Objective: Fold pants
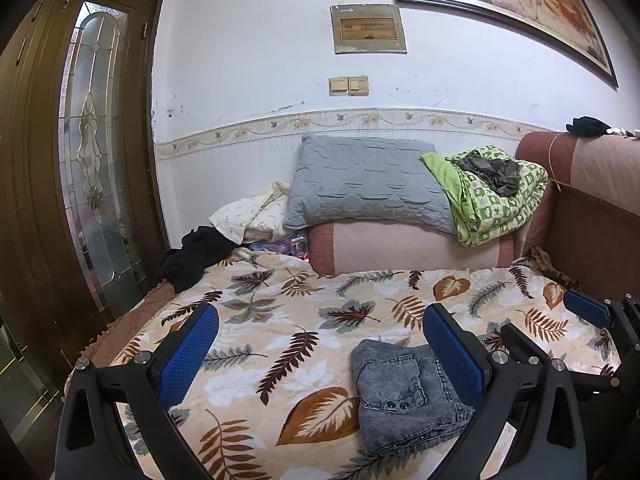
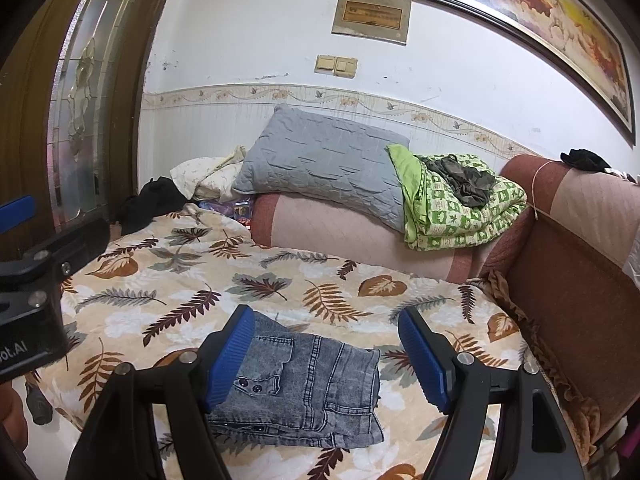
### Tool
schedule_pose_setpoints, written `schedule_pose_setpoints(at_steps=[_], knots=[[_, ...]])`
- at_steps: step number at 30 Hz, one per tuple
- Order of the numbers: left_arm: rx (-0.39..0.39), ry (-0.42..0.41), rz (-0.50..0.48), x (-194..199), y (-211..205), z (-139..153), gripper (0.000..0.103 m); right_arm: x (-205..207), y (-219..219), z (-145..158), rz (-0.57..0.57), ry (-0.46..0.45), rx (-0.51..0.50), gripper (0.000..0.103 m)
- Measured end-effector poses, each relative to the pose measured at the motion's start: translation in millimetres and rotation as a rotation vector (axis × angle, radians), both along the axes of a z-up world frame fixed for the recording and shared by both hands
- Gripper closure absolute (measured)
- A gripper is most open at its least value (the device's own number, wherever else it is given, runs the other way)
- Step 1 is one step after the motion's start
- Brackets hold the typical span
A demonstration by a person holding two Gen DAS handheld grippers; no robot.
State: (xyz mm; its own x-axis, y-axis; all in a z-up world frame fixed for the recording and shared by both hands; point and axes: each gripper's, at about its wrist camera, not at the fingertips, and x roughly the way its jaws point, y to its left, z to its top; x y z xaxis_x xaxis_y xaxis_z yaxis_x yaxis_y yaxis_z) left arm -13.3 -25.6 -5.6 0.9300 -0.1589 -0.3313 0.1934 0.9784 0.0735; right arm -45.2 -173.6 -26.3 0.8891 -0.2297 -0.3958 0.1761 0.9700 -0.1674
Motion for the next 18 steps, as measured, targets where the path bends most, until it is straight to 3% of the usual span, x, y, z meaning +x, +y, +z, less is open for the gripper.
schedule_pose_setpoints(at_steps=[18], knots=[[-0.027, 0.002, -0.058, -6.4, 4.3, 4.7, 0.001, -9.2, 13.2, 2.9, -0.003, 0.002, -0.031, 0.025]])
